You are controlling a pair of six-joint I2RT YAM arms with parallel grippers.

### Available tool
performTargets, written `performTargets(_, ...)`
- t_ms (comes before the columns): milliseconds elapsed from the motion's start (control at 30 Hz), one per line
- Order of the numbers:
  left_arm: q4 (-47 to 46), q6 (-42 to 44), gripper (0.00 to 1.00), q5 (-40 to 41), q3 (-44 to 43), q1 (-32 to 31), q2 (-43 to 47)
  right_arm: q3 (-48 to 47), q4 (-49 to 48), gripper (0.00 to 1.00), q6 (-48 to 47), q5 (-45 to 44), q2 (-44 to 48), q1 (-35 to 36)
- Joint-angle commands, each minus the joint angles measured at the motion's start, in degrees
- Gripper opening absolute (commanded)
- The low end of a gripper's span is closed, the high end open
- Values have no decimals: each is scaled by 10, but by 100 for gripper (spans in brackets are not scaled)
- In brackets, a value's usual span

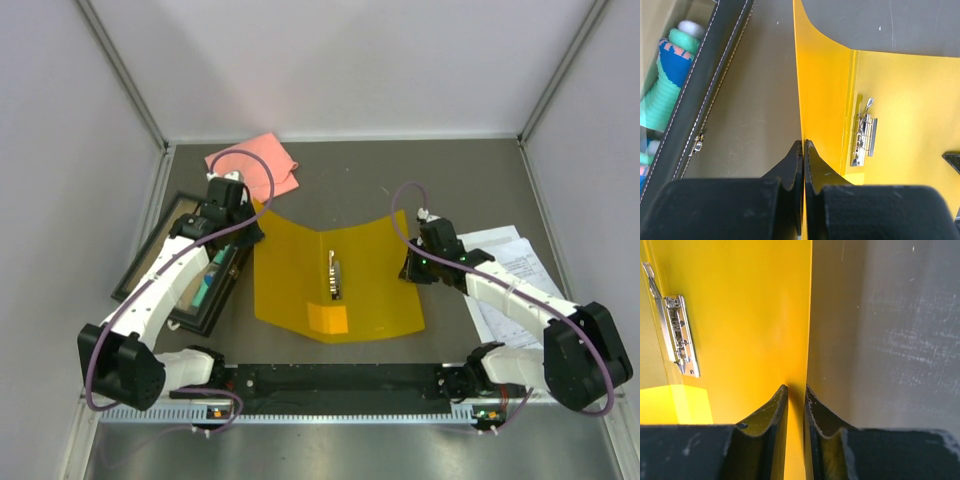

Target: Put the files into the folder

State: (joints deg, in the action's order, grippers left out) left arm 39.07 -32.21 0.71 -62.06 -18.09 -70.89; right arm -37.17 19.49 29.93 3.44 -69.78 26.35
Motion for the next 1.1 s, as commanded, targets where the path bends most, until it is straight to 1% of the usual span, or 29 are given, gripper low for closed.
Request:
performTargets(0,-3,15,0,-28,-7,2,3,-27,-6,16,-20,-10,-3,-9)
performTargets(167,-3,22,0,-36,6,7,9,-25,0,20,-29,-12,5,-12)
performTargets(267,8,28,0,-31,5,8,15,-20,4,25,-33,-12,8,-11)
performTargets(300,12,31,0,-28,6,9,19,-20,6,28,-34,-12,8,-11)
performTargets(367,21,38,13,-21,6,11,30,-21,17,31,-38,-16,11,-12)
performTargets(400,25,41,21,-19,6,10,36,-20,23,36,-41,-21,14,-11)
performTargets(433,29,50,34,-19,5,11,40,-23,31,40,-47,-27,18,-11)
performTargets(467,34,56,43,-18,3,11,53,-23,45,45,-49,-33,26,-12)
performTargets(500,37,62,50,-19,2,11,59,-24,54,55,-55,-50,32,-11)
performTargets(533,40,75,60,-21,-2,11,65,-26,61,60,-58,-56,38,-12)
performTargets(567,50,82,64,-21,-4,11,73,-26,68,66,-60,-65,46,-11)
performTargets(633,61,99,69,-18,-15,11,78,-33,90,72,-68,-74,54,-12)
performTargets(667,68,103,72,-19,-17,11,82,-35,99,79,-71,-83,58,-11)
performTargets(767,94,115,74,-20,-37,11,88,-48,128,87,-80,-100,77,-11)
performTargets(867,110,117,75,-37,-73,11,107,-69,153,90,-81,-95,99,-11)
performTargets(900,118,113,75,-40,-101,11,111,-84,159,90,-80,-92,109,-9)
performTargets(967,117,106,75,-67,-132,11,120,-98,161,90,-79,-70,114,-5)
performTargets(1000,113,91,76,-87,-155,11,121,-108,158,90,-74,-57,112,-2)
performTargets(1067,66,70,75,-184,-162,11,126,-115,136,88,-63,-22,99,15)
